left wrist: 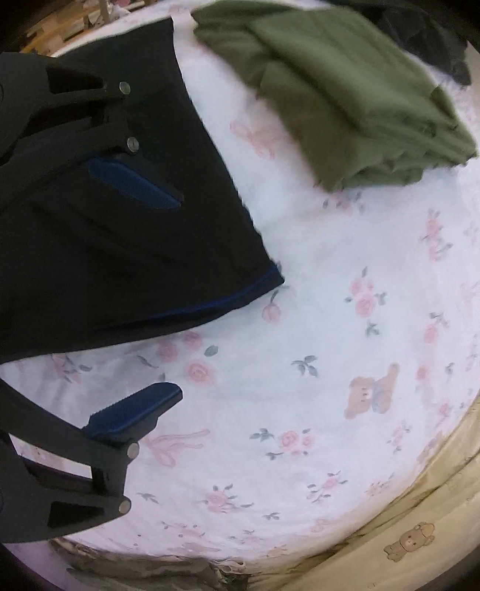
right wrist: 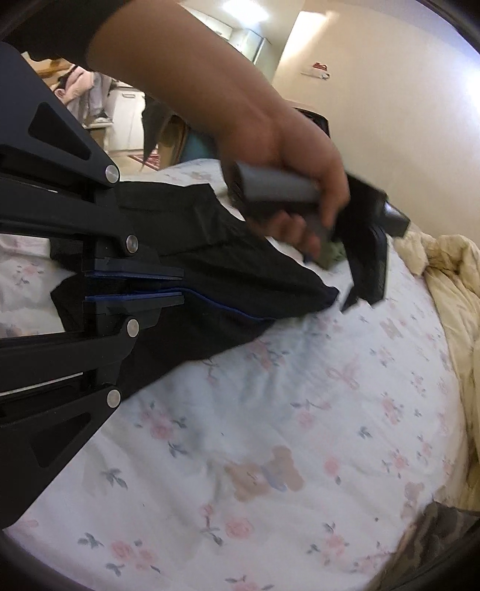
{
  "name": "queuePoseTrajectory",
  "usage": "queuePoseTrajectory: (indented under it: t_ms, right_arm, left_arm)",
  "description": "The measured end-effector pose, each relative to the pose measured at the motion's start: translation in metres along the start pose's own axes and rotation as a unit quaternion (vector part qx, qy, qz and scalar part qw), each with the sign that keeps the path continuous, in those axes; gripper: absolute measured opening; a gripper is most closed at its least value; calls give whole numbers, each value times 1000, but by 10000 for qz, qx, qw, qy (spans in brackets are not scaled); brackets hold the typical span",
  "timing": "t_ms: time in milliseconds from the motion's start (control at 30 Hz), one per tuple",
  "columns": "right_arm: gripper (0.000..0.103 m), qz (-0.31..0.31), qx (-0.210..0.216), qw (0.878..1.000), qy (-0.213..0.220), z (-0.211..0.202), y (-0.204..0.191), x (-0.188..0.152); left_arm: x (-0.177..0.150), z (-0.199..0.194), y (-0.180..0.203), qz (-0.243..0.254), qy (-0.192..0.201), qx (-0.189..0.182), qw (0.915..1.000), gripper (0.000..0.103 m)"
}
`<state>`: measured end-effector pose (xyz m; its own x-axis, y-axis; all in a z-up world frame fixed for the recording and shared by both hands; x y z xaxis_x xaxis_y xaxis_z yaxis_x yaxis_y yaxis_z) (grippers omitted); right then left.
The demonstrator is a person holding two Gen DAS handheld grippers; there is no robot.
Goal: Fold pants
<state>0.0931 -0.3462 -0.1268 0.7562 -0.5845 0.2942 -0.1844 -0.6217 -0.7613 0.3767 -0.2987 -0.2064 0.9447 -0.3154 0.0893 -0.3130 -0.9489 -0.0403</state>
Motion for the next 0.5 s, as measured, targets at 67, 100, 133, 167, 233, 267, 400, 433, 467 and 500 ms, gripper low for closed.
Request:
queuePoseTrajectory:
  t_ms: [67, 100, 133, 167, 233, 267, 400, 433, 467, 500]
  right_arm:
    - [5, -32, 78, 9999, -69, 7, -8, -5]
    - [5, -53, 99, 9999, -86, 8, -11, -5]
    - [5, -99, 120, 9998, -100, 10, -15, -7]
    - [5, -132, 129, 9998, -108, 11, -18, -8]
    - [5, -167, 176, 9996, -160, 13, -23, -11]
    - [5, -193, 193, 9994, -196, 15, -24, -12]
    - [5, -415, 225, 9983, -335, 19, -34, -19]
    - [5, -440, 249, 9980, -366, 21, -36, -20]
    - [5, -483, 288, 9976, -411, 23, -39, -22]
    - [5, -520, 313, 9972, -437, 24, -41, -23]
  left_arm:
    - [1, 7, 0, 215, -45, 145, 9997, 78]
    - [2, 9, -1, 310, -18, 250, 9992, 77]
    - [2, 9, -3, 382, 42, 383, 9985, 76]
    - [3, 8, -3, 418, 95, 443, 9981, 68]
    - [6, 10, -1, 481, 136, 507, 9975, 51]
    - [6, 11, -1, 539, 136, 557, 9969, 45]
    - [8, 11, -7, 697, 140, 622, 9955, 22]
    - [7, 7, -11, 684, 161, 548, 9960, 12]
    - [7, 5, -14, 694, 157, 495, 9962, 6]
    - [6, 1, -18, 715, 182, 469, 9962, 5]
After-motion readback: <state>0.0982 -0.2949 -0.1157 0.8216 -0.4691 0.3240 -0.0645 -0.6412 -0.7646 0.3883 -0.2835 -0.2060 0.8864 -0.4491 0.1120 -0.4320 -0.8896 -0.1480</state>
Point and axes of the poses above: each gripper's, at about its wrist camera, not at the fingertips, and z roughly the way its jaws point, y to its right, x to its top, the point moved 6 cm from there along z, roughly the way its jaws point, and after that the axes turned 5 degrees about x, right-handed, at the moved point
